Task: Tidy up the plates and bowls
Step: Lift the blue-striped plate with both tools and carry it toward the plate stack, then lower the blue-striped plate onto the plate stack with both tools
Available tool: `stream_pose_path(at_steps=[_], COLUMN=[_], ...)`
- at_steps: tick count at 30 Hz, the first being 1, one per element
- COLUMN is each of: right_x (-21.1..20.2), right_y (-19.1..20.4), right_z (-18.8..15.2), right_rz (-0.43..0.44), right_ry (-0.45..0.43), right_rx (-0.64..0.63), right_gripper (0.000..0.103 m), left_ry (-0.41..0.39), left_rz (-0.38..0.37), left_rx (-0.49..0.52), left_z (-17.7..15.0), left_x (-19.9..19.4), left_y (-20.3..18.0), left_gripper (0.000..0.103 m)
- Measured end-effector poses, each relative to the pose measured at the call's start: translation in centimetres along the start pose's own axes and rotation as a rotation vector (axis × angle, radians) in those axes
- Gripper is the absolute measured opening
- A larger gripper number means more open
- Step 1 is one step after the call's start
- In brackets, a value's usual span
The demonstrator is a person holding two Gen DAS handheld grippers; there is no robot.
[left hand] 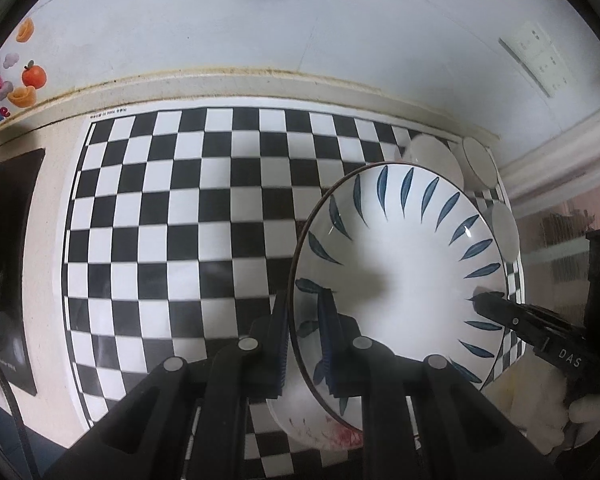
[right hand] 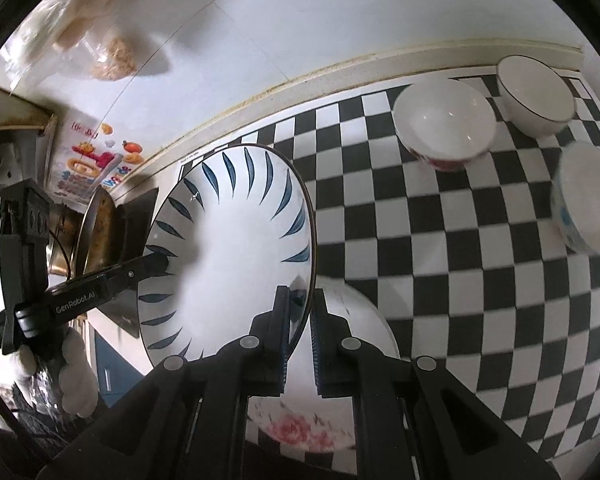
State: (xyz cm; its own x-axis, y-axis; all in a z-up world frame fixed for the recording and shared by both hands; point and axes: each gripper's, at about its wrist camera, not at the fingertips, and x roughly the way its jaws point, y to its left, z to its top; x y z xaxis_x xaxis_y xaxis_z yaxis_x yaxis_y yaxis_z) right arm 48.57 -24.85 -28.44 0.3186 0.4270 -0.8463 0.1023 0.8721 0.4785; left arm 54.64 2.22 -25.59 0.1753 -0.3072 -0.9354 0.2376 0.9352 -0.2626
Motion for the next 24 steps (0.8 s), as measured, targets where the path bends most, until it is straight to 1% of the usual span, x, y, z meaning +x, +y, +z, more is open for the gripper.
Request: stream_pose_path(at_steps=[5, 9, 17, 24], right_x=[-0.5, -0.2, 2.1, 4.6], right_y=[-0.7, -1.6, -3.6, -5.2], right_z=[-2.5, -4.0, -6.3, -7.2], right_rz=[0.011, 0.019, 0.002, -0.014], right_ry=[0.010, 0.032, 0.093, 0.152], right_rx=[0.013, 0.028, 0.040, 0.045], right_gripper=[0.010, 0.010, 0.010, 0.010], left_ry=[0.019, 0.040, 0.126, 0.191], left_rz=[-0.010, -0.010, 0.007, 0.024], left_rx=[-0.015, -0.026, -0.046, -0.054], left_z=[-2.1, -3.8, -6.0, -6.8], left_x=[0.0, 0.5, 4.0, 6.7], left_y=[-0.3, -0.4, -0.3, -0.3], left_gripper=[0.012, 0.012, 0.012, 0.012])
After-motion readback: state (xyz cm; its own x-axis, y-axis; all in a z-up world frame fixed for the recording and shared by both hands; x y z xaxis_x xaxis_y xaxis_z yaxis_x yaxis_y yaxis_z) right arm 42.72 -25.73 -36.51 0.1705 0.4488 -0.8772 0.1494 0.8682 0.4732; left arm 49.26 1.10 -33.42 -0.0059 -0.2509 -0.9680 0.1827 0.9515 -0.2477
